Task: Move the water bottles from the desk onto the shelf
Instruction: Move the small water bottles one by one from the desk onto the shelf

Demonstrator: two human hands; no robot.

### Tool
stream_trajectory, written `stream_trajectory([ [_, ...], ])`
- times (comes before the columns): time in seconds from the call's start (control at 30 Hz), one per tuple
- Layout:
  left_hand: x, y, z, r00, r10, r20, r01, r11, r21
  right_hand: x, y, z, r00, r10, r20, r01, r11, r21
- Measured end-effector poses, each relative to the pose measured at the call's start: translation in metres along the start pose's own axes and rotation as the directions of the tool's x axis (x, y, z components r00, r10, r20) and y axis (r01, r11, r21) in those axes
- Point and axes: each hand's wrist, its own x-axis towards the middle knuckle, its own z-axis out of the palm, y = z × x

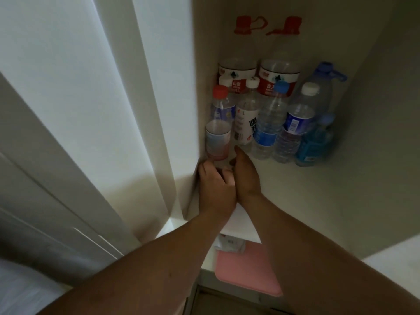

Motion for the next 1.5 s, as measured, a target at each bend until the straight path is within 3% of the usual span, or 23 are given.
stream_trajectory([
  [0.03, -0.001, -0.001, -0.001, 1.0, -0.004, 0.005, 0.004, 1.0, 0.014, -0.007, -0.003, -0.005, 0.999, 0.031, 0.024, -0.031, 0.999, 0.014],
  [0.1, -0.007, -0.004, -0.006, 1.0, 0.01, 0.026, -0.011, 0.999, 0.052, -0.022, 0.003, -0.013, 0.996, 0.077, 0.046, -0.071, 0.991, -0.115],
  [0.2, -0.028, -0.007, -0.02, 0.993, 0.046, 0.107, -0.063, 0.985, 0.159, -0.056, 0.027, -0.024, 0.994, 0.104, -0.038, -0.111, 0.958, -0.264],
  [0.37, -0.091, 0.008, -0.037, 0.908, 0.229, 0.351, -0.309, 0.931, 0.194, -0.138, 0.038, -0.07, 0.995, 0.095, 0.022, -0.082, 0.939, -0.333],
  [0.47, -0.143, 0.034, -0.024, 0.775, 0.31, 0.55, -0.413, 0.908, 0.069, -0.194, 0.048, -0.119, 0.978, 0.196, 0.072, -0.158, 0.92, -0.359],
  [0.53, -0.18, 0.056, 0.001, 0.662, 0.287, 0.692, -0.41, 0.912, 0.014, -0.234, 0.065, -0.162, 0.959, 0.281, 0.033, -0.246, 0.885, -0.395],
  [0.7, -0.269, 0.112, 0.097, 0.31, 0.262, 0.914, -0.464, 0.881, -0.095, -0.338, 0.124, -0.293, 0.829, 0.443, -0.341, -0.551, 0.749, -0.367],
  [0.77, -0.306, 0.138, 0.132, 0.209, 0.276, 0.938, -0.486, 0.861, -0.146, -0.377, 0.145, -0.344, 0.753, 0.474, -0.456, -0.633, 0.711, -0.308],
  [0.83, -0.346, 0.162, 0.164, 0.157, 0.285, 0.946, -0.486, 0.856, -0.177, -0.417, 0.17, -0.388, 0.686, 0.5, -0.529, -0.687, 0.684, -0.245],
  [0.97, -0.43, 0.19, 0.233, 0.099, 0.278, 0.956, -0.482, 0.853, -0.198, -0.49, 0.238, -0.459, 0.567, 0.571, -0.593, -0.75, 0.656, -0.086],
  [1.17, -0.549, 0.217, 0.356, 0.077, 0.145, 0.986, -0.433, 0.896, -0.098, -0.548, 0.348, -0.58, 0.479, 0.666, -0.572, -0.81, 0.587, 0.006],
  [1.3, -0.598, 0.242, 0.449, 0.13, 0.122, 0.984, -0.398, 0.915, -0.061, -0.531, 0.394, -0.655, 0.535, 0.627, -0.567, -0.763, 0.647, -0.005],
  [1.5, -0.627, 0.286, 0.546, 0.28, 0.171, 0.945, -0.417, 0.908, -0.041, -0.469, 0.402, -0.728, 0.673, 0.415, -0.612, -0.561, 0.826, -0.056],
])
